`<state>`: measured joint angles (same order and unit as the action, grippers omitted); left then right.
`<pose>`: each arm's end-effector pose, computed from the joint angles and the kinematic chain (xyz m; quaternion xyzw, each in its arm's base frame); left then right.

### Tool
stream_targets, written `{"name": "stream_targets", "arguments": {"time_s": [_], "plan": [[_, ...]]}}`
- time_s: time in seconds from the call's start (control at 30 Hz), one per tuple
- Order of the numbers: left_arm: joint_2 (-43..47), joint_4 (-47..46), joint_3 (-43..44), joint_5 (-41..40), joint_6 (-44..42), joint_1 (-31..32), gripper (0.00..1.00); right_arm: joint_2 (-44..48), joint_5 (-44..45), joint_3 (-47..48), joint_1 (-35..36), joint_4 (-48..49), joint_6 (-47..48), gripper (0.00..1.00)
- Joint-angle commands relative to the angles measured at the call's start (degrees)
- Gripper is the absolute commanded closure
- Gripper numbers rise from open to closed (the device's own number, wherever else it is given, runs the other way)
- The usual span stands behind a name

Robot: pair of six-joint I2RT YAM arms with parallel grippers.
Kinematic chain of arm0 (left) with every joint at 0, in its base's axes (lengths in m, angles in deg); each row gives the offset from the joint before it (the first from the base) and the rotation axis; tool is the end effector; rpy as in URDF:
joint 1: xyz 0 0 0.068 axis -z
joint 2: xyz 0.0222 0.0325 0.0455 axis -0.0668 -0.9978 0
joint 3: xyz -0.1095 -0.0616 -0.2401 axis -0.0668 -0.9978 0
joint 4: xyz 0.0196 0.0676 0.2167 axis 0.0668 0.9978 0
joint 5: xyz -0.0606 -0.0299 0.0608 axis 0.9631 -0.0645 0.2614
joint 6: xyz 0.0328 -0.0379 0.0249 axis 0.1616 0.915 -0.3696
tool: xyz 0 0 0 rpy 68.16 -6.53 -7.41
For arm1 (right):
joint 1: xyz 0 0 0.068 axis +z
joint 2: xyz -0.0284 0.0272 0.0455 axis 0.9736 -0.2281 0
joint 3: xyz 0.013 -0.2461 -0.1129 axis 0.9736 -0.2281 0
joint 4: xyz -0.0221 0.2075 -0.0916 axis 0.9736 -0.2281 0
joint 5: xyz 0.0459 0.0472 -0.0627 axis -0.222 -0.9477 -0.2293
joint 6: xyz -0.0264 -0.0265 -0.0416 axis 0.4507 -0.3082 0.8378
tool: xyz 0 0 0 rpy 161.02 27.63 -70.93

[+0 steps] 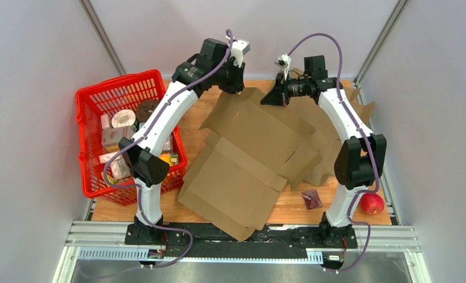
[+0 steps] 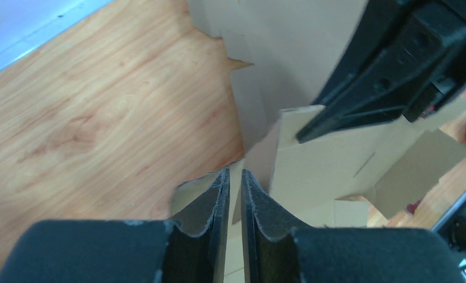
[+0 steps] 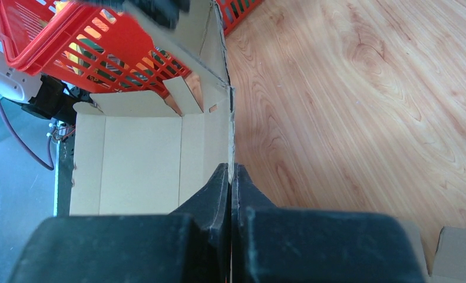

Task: Fold the paper box

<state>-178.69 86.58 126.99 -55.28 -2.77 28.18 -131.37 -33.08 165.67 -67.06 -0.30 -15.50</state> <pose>0.3285 -0.2149 0.4174 0.2421 0.8417 -0.2446 0.4161 0.3617 0.0973 0.3393 -0.3909 0.7055 0.4582 0.3736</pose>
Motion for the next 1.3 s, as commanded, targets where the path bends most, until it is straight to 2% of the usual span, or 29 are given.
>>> {"name": "stream_targets", "arguments": {"time_s": [0.0,0.23,0.4,0.47,0.6,0.87,1.03,1.13,1.17,1.27], "plan": [[1.51,-2.46,-1.51,2.38,-1.8,2.53,0.8,2.15,-1.62,0.3,0.44,2.59,0.02,1.0],[-0.26,-5.7,-2.65,3.09,0.13,4.02,0.82,3.12,-3.73,-0.5,0.52,3.38,0.02,1.0],[-1.31,-8.35,-3.01,3.18,1.45,5.08,0.73,2.86,-5.75,-0.41,0.52,3.38,0.46,1.0],[-2.09,-8.62,-3.01,3.09,1.71,5.52,0.72,3.2,-6.02,-0.58,0.52,3.2,0.81,1.0],[-2.72,-8.61,-3.71,2.47,1.98,6.31,0.8,3.73,-7.51,-0.85,0.52,3.47,0.72,1.0],[-4.46,-13.01,-5.3,1.32,5.22,6.75,0.81,4.88,-10.59,-2.34,0.7,5.4,0.72,1.0],[-5.27,-12.66,-5.81,-0.25,5.15,6.66,0.81,4.27,-10.32,-2.25,0.52,5.75,0.28,1.0],[-2.46,-12.66,-9.06,-1.05,4.09,6.66,0.72,3.74,-9.18,-2.25,0.17,6.28,-0.5,1.0],[-0.45,-12.48,-10.03,-0.96,3.39,6.75,0.65,3.47,-8.66,-2.17,0.09,6.28,-0.68,1.0],[6.3,-12.48,-16.35,-1.48,2.77,6.66,0.58,3.21,-6.55,-2.25,-0.44,6.28,-1.04,1.0]]}}
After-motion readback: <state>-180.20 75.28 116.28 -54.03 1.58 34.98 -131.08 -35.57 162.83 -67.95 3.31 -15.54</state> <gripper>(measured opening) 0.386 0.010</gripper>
